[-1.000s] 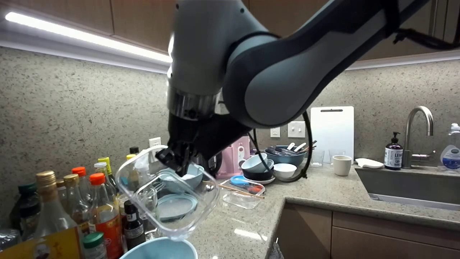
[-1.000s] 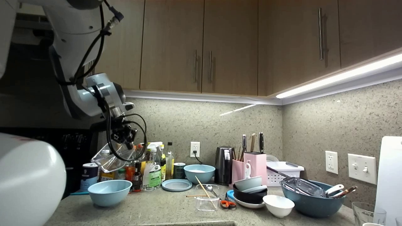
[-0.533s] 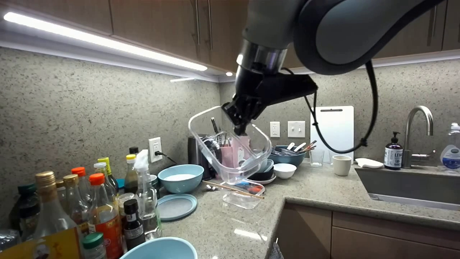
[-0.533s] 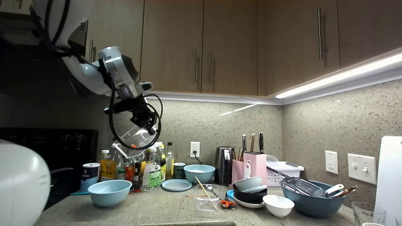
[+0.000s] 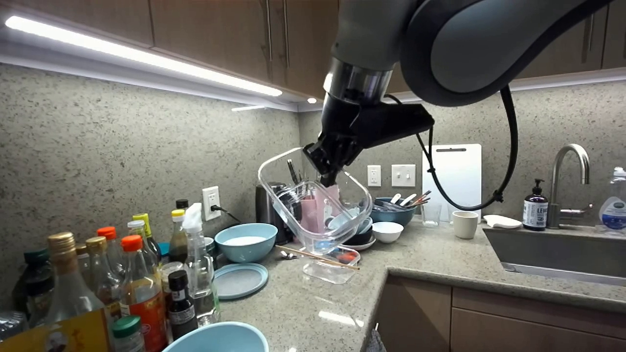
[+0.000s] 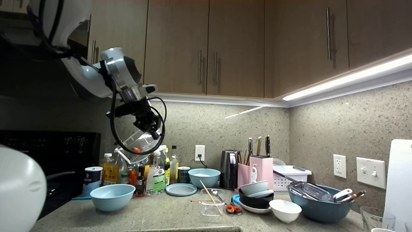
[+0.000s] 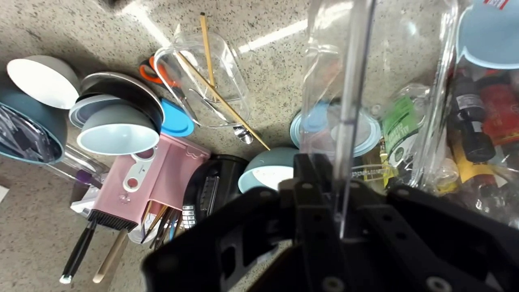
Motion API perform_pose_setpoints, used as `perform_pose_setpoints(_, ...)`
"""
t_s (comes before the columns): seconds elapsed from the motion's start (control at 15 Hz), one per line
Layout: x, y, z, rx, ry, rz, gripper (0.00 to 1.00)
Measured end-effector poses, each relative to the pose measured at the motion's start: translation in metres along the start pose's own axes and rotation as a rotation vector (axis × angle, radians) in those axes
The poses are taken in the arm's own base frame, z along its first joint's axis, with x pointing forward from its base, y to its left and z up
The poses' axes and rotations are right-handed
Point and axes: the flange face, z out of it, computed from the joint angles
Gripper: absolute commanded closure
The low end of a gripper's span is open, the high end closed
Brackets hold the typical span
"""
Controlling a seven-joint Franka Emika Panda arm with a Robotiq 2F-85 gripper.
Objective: Remove the clear bowl from the blue bowl and set it down on the right side of the counter
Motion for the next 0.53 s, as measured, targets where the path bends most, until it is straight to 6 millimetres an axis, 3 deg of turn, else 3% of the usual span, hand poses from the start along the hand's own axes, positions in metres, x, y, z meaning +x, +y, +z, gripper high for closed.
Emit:
perform_pose_setpoints(0.13,0.0,0.002,0.002,-0.008,-0.002,0.003,0.93)
perform_pose_setpoints(0.27,0.004,0.015,0.005,-0.016,-0.01,0.048,0.93)
perform_pose_setpoints(0.4,0.013,0.05,0.005,-0.032,-0.012,0.147,0.93)
perform_pose_setpoints(0.53,0.018,0.1,-0.001,-0.054,-0.008,0.268,0.93)
